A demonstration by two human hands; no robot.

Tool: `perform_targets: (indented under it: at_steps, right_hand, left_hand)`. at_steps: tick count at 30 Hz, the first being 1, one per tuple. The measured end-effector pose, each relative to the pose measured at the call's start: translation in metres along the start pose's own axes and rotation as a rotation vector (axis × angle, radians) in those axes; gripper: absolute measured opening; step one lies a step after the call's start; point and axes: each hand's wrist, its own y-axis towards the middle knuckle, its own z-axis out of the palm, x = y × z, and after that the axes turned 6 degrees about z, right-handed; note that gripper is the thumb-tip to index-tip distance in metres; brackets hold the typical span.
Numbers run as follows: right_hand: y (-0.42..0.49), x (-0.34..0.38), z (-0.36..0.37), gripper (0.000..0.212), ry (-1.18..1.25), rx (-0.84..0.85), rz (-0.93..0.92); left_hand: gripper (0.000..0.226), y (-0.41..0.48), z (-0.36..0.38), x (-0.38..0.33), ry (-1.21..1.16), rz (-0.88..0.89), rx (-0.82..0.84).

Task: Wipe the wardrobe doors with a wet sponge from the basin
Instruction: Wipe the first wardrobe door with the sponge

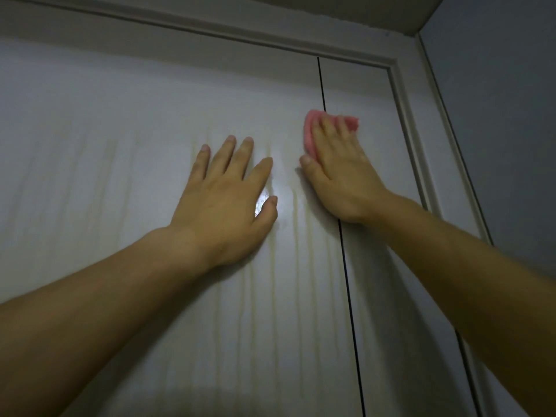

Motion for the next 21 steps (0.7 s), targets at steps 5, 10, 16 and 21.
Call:
perform_targets:
  at_steps: [5,10,16,21]
  right_hand:
    - [-0.021,0.011,0.008,0.078,-0.08,0.041,-0.266]
    - [0.014,0.025,0.003,0.074,0.0,-0.006,-0.022]
    - [-0.02,0.059,0.016,0.072,-0.082,0.042,-0.409]
    - [0.015,0.072,0.013,0.075,-0.014,0.027,-0.143]
  left_hand:
    - [0.078,-0.015,-0.006,0.013,0.101,-0.031,-0.005]
    - [0.078,-0.029,-0.017,0.034,0.069,-0.126,0.022]
    - [0.081,-0.042,-0.018,0.054,0.054,-0.039,0.052]
    - [0.074,-0.047,-0.018,0.066,0.025,-0.009,0.042]
